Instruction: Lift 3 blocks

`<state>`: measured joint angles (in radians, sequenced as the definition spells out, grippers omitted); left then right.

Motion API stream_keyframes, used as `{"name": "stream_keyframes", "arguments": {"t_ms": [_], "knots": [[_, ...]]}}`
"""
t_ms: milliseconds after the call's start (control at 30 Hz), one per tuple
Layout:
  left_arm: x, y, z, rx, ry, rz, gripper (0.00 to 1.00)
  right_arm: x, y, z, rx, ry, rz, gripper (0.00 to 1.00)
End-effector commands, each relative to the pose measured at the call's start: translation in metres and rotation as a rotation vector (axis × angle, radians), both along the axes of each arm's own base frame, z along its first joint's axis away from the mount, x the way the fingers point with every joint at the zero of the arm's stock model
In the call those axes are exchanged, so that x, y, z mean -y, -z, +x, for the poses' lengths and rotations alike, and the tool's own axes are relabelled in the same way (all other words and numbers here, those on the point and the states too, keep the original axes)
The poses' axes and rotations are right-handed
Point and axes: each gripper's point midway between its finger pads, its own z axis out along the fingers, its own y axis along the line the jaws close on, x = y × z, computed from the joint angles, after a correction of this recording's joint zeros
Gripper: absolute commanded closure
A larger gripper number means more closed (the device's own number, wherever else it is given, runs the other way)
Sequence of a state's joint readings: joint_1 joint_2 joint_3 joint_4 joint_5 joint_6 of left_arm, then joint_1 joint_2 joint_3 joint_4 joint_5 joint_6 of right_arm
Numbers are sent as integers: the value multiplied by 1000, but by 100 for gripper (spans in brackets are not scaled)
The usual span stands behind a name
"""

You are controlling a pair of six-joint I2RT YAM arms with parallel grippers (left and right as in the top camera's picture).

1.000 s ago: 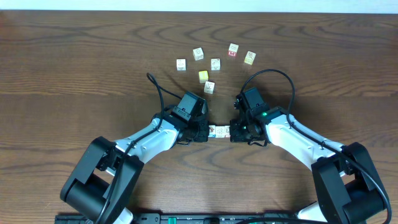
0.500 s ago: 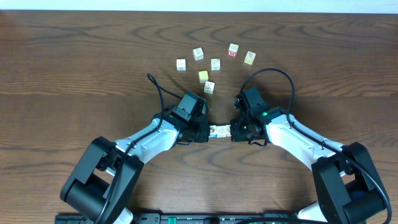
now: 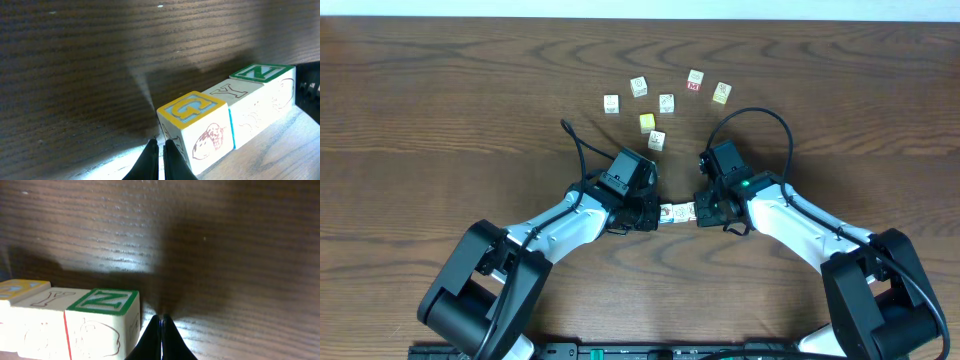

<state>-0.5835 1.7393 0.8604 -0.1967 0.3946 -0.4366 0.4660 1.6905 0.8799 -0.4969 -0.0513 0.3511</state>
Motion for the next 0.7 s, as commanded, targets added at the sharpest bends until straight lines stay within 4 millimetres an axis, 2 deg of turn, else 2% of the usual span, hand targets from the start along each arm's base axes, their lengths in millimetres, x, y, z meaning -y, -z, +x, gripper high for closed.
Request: {"name": "stream_keyframes", "arguments": {"t_ms": [0, 67, 200, 500, 667], "knots": [[2, 1, -2, -1, 18, -7, 93, -1, -2, 4, 33, -52, -21, 99], [2, 1, -2, -1, 18, -7, 93, -3, -2, 4, 32, -56, -7, 99], [2, 1, -2, -1, 18, -7, 93, -22, -6, 0, 21, -140, 85, 99], [2, 1, -2, -3, 18, -6, 93, -30, -6, -8, -25, -123, 143, 99], [2, 1, -2, -3, 18, -6, 93, -25, -5, -10, -38, -95, 122, 99]]}}
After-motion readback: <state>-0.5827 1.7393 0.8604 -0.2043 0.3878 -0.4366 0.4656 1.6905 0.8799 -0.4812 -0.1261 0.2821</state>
